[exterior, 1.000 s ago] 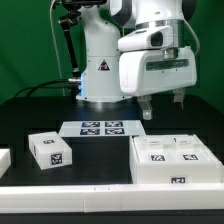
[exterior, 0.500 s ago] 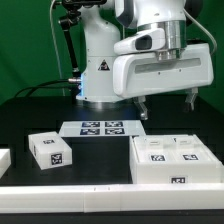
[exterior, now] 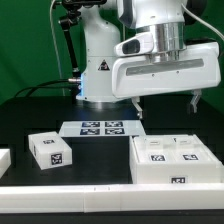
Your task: Assemble cabinet
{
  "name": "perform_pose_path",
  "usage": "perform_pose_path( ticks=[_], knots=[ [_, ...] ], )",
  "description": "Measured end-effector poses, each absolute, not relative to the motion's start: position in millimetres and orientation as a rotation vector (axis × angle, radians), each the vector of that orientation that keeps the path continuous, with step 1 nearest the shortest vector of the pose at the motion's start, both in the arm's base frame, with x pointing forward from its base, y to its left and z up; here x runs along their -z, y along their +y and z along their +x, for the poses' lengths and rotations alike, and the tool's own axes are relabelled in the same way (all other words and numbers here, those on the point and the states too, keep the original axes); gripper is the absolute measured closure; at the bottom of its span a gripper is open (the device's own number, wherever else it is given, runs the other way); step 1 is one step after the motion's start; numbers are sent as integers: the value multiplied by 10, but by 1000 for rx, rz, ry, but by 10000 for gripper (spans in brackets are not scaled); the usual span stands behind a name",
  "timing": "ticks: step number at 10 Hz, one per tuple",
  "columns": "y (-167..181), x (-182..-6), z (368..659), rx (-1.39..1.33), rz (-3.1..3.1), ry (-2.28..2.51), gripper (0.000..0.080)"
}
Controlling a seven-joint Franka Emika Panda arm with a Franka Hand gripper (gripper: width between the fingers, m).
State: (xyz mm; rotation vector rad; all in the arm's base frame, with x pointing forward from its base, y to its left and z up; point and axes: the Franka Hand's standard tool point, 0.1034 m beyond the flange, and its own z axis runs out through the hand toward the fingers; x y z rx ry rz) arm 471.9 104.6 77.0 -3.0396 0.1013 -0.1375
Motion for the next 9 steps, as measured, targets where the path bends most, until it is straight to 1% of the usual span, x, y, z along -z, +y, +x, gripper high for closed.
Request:
perform_pose_path(
  ticks=[2, 7, 9],
  knots=[
    [1092, -730, 4702, 124, -3048, 111, 3],
    [1090, -710, 4687, 117, -3050, 106, 3],
    [974, -574, 4671, 67, -3059, 244, 3]
  ],
)
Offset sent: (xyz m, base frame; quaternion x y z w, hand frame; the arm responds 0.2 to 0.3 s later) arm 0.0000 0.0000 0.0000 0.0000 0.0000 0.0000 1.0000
